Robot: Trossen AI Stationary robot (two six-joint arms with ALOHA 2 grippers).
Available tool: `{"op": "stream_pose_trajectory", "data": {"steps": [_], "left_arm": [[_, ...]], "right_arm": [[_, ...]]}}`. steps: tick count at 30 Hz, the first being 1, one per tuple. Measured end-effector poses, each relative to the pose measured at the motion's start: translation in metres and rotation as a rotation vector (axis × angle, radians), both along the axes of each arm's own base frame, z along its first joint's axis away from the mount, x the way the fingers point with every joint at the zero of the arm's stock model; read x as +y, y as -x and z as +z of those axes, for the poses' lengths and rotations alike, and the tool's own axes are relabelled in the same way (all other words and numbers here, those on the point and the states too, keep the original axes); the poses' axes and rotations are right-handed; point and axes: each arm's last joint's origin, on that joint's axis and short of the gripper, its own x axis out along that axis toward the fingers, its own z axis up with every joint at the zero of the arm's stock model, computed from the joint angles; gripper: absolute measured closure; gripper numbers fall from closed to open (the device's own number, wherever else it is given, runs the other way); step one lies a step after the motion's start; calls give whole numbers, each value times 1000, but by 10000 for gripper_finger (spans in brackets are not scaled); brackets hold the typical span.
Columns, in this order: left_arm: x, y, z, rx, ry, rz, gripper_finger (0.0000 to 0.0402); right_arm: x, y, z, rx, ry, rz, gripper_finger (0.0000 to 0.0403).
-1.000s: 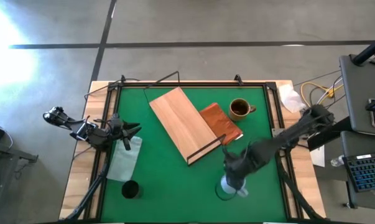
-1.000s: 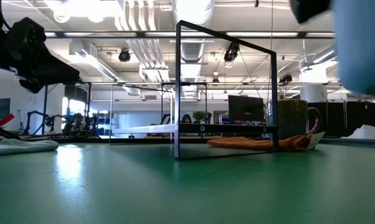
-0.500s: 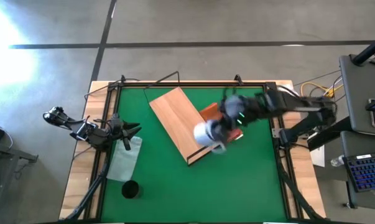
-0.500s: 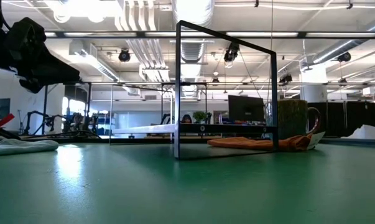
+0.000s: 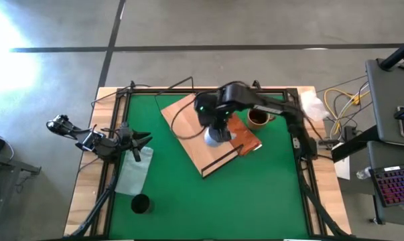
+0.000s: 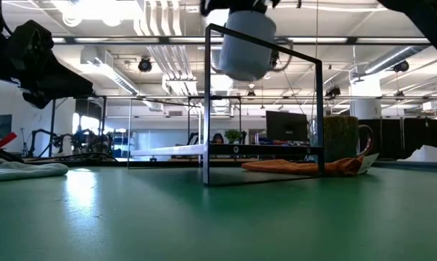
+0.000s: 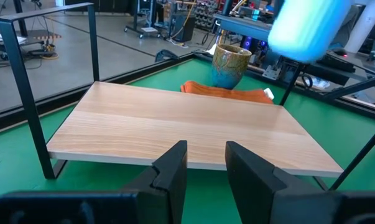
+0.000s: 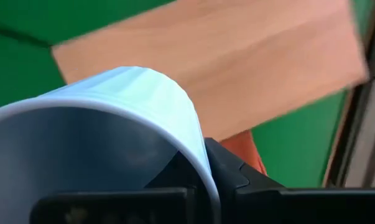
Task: Stack small to large cups/mugs on shelf
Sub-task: Put the blue mug on the shelf
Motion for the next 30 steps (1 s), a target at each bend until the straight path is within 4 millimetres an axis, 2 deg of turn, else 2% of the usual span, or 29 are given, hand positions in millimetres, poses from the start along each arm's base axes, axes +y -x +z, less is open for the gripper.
{"op": "stream_pose_trajectory", "data": {"steps": [3, 6, 15, 21, 26, 30], "left_arm": [[0, 0, 0, 0, 0, 0, 306], [0, 0, 0, 2, -1, 0, 306], [0, 0, 0, 4, -2, 0, 306], [0, 0, 0, 5, -2, 0, 306], [0, 0, 0, 5, -3, 0, 306], [0, 0, 0, 5, -3, 0, 306]], "right_arm": [[8, -16, -22, 10, 8, 53, 394], [18, -25, -35, 15, 64, 123, 394], [35, -40, -62, 71, 72, 200, 394], [48, -51, -89, 129, 62, 259, 394], [49, -51, -99, 175, 83, 308, 390], [47, -50, -95, 161, 122, 309, 390]]}}
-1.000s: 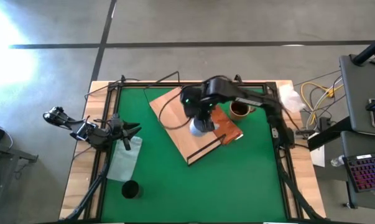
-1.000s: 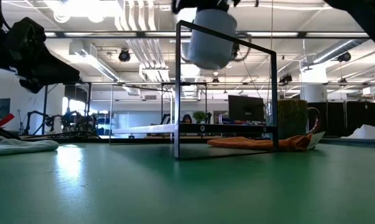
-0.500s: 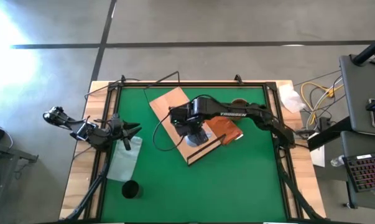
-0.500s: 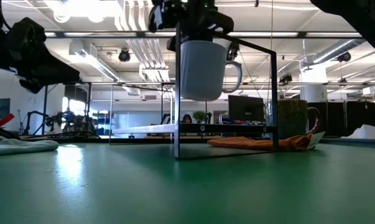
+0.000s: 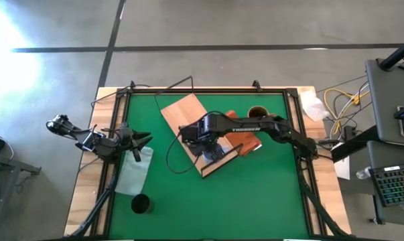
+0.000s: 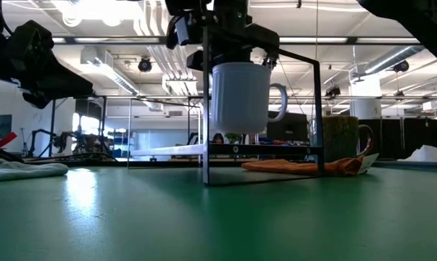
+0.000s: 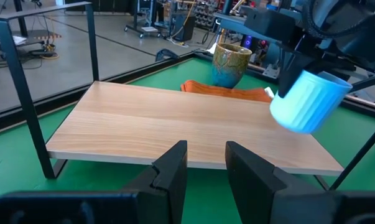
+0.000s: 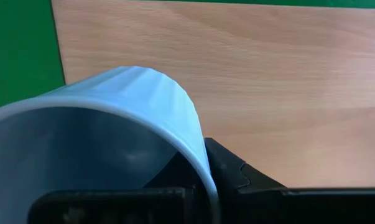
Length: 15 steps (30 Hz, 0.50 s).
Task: Stack small to large cups/mugs on shelf
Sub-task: Put the blue mug on the shelf
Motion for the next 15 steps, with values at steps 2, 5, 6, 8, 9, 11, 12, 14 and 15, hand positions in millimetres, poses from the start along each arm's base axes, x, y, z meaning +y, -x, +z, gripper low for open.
{"op": "stream_pose_trajectory", "data": {"steps": [2, 5, 6, 8, 9, 11, 12, 14, 15], "left_arm": [[0, 0, 0, 0, 0, 0, 306], [0, 0, 0, 0, 0, 0, 306], [0, 0, 0, 0, 0, 0, 306], [0, 0, 0, 0, 0, 0, 306], [0, 0, 0, 0, 0, 0, 306], [0, 0, 0, 0, 0, 0, 306], [0, 0, 0, 0, 0, 0, 306], [0, 0, 0, 0, 0, 0, 306], [0, 0, 0, 0, 0, 0, 306]], "right_arm": [[0, 0, 0, -2, 0, 2, 389], [0, 0, 0, -5, 1, -8, 387], [0, 0, 0, -6, 0, -18, 385], [-1, -1, 0, -10, -1, -30, 377], [-1, -1, 0, -10, -1, -31, 371], [-1, -1, 0, -10, -1, -27, 358], [-1, -1, 0, -10, 0, -27, 350], [0, -1, 0, -10, -1, -27, 333], [0, -1, -1, -10, -2, -27, 325]]}}
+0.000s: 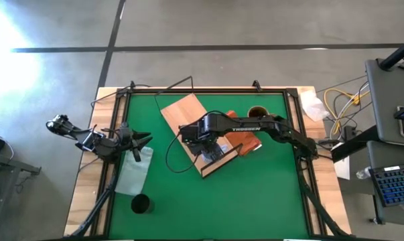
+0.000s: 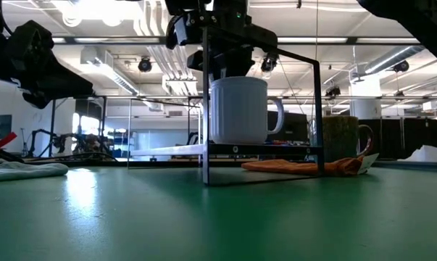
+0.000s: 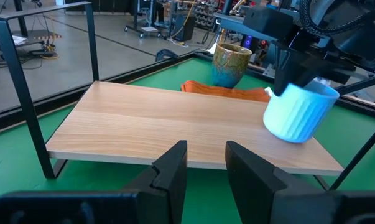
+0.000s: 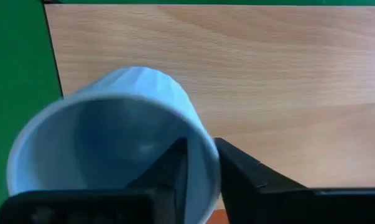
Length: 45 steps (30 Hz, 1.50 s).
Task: Stack small to large cups/mugs on shelf
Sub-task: Put the blue mug on the shelf
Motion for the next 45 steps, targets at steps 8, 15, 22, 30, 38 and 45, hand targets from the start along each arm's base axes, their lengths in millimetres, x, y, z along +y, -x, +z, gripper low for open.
{"op": "stream_pose_trajectory", "data": {"steps": [8, 15, 22, 30, 38, 45], "left_arm": [[0, 0, 0, 0, 0, 0, 306], [0, 0, 0, 0, 0, 0, 306], [0, 0, 0, 0, 0, 0, 306], [0, 0, 0, 0, 0, 0, 306], [0, 0, 0, -4, -3, 14, 306], [0, -4, 32, -368, 177, 88, 306]], "right_arm": [[-1, 0, 7, -29, 16, -31, 294], [3, 9, 50, -171, 8, -120, 290], [6, 32, 79, -183, -33, -221, 279], [13, 71, 148, -409, -305, -522, 271], [2, 132, 190, -491, -190, -889, 298], [-2, 142, 177, -431, -215, -1086, 364]]}}
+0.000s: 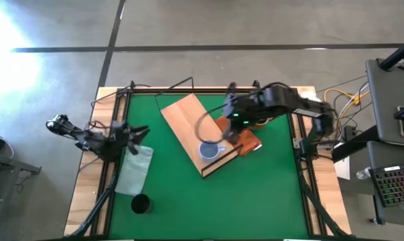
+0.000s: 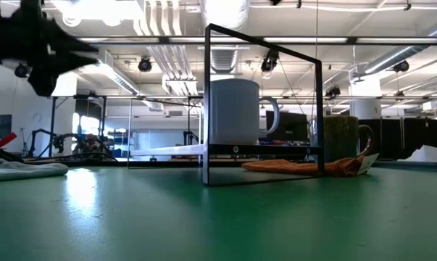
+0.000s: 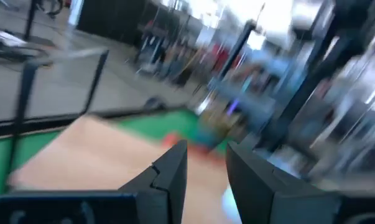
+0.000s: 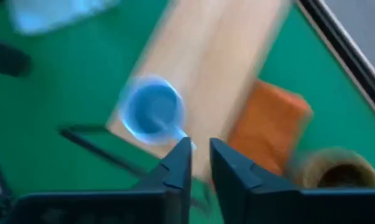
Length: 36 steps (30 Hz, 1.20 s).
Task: Stack small to large cups/mugs on shelf
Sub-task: Put the blue mug on the shelf
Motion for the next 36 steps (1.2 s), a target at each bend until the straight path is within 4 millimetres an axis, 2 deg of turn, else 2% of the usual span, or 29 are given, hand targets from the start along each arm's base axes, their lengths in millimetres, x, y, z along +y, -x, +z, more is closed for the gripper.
{"op": "stream_pose_trajectory", "data": {"steps": [2, 5, 11, 15, 21, 23, 26, 30, 36], "left_arm": [[1, 1, 12, -128, 64, 0, 306], [4, 7, 28, -308, 153, 11, 306], [9, 14, 44, -507, 299, 81, 306], [5, 8, 49, -469, 264, 17, 306], [-7, -12, 42, -364, 268, -91, 330], [-11, -20, 38, -330, 278, -122, 353], [-16, -29, 30, -271, 277, -122, 392], [-18, -36, 24, -225, 276, -92, 399], [-19, -44, 17, -208, 317, -48, 401]], "right_arm": [[-6, 9, -2, -1, -20, -44, 386], [-18, 12, -20, 71, -75, -124, 391], [-46, 23, -55, 186, -248, -195, 392], [-74, 6, -91, 250, -341, -172, 392], [-97, -20, -126, 311, -455, -72, 392], [-96, -27, -131, 326, -486, -36, 392], [-90, -32, -126, 309, -537, 19, 392], [-82, -40, -134, 367, -549, 48, 392], [-58, -45, -143, 410, -561, 117, 392]]}}
